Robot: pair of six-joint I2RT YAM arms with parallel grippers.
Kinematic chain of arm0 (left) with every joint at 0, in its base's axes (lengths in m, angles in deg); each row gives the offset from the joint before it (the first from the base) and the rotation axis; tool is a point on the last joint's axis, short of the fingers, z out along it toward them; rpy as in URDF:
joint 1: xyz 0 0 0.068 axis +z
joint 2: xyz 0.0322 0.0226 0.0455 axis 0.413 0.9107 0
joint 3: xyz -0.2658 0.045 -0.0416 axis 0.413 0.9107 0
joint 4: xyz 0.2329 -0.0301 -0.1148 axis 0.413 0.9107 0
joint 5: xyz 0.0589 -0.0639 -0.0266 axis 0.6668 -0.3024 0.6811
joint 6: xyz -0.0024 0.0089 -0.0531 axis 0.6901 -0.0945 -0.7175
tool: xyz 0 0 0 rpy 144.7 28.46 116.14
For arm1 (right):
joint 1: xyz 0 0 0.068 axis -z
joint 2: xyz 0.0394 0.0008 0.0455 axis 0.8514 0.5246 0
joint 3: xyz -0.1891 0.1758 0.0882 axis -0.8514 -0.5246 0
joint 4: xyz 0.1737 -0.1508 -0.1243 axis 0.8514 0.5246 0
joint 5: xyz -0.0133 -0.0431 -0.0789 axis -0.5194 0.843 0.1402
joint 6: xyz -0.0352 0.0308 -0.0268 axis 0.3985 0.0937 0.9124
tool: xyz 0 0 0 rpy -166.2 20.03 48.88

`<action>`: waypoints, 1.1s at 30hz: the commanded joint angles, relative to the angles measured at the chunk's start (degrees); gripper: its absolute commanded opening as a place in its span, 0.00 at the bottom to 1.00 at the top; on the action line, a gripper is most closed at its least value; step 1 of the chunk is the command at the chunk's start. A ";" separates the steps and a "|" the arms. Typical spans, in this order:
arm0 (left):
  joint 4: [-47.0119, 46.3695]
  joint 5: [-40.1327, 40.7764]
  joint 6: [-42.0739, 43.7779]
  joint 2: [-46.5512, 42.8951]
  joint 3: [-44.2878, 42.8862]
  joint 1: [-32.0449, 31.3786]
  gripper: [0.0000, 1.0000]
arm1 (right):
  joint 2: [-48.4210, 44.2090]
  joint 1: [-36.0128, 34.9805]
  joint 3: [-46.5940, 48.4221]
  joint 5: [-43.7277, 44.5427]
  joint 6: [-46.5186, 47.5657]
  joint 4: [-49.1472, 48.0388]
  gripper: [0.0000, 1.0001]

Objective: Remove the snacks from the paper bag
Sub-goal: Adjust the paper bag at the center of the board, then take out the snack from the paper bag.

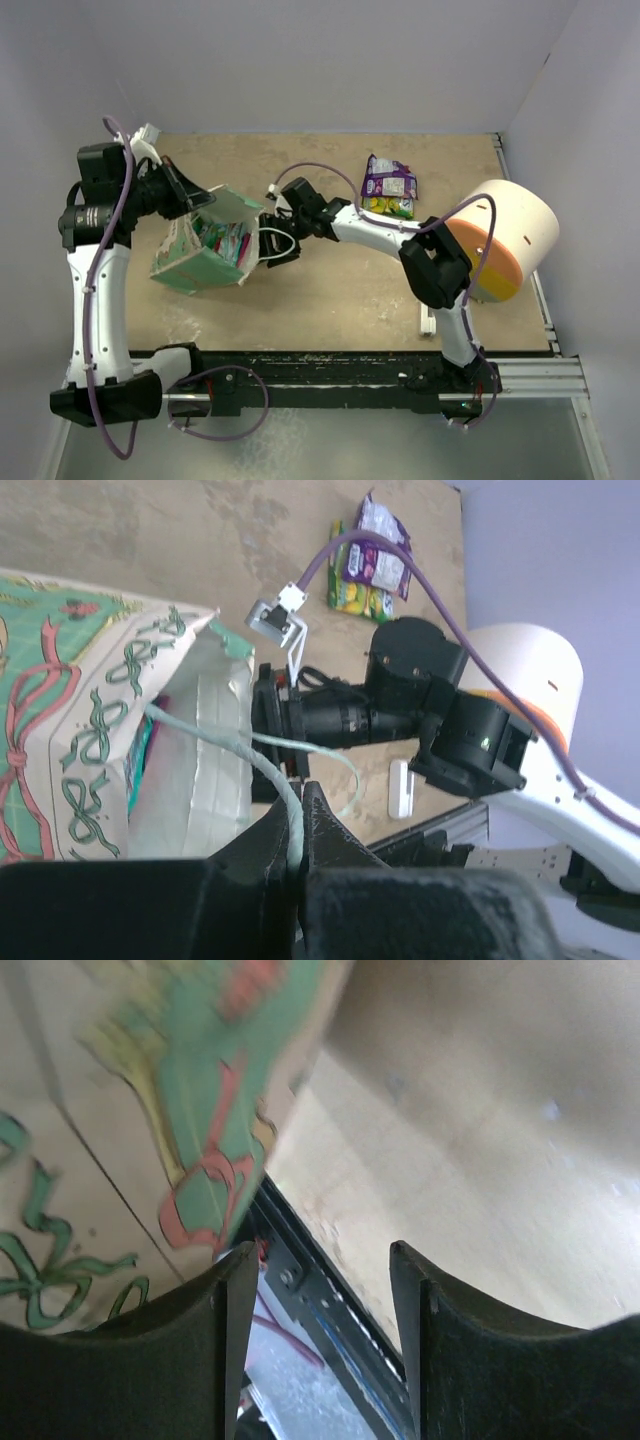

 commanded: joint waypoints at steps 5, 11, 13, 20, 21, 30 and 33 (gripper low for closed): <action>1.06 -3.98 -0.08 -8.78 4.79 0.03 0.00 | -15.85 8.30 -14.36 7.26 0.93 3.35 0.58; 4.36 -1.08 0.47 -8.19 3.47 0.06 0.00 | -27.31 8.11 -13.13 19.46 -0.61 5.77 0.59; 4.60 -0.59 0.28 -7.78 2.97 0.04 0.00 | -30.50 6.46 -14.93 20.66 -4.37 1.15 0.58; 6.63 0.25 -0.69 -5.75 0.49 0.04 0.00 | -30.43 -5.60 -13.62 30.18 -9.46 -8.25 0.56; 7.04 0.46 -1.16 -5.63 0.52 0.06 0.00 | -29.18 -6.46 -12.77 31.17 -9.98 -7.85 0.56; 10.03 -0.82 -3.86 -5.29 2.21 0.04 0.00 | -18.44 -12.89 -5.78 43.05 -11.89 -5.85 0.53; 10.57 -0.55 -3.59 -5.37 1.59 0.09 0.00 | -15.58 -14.07 -4.24 46.59 -13.06 -5.16 0.48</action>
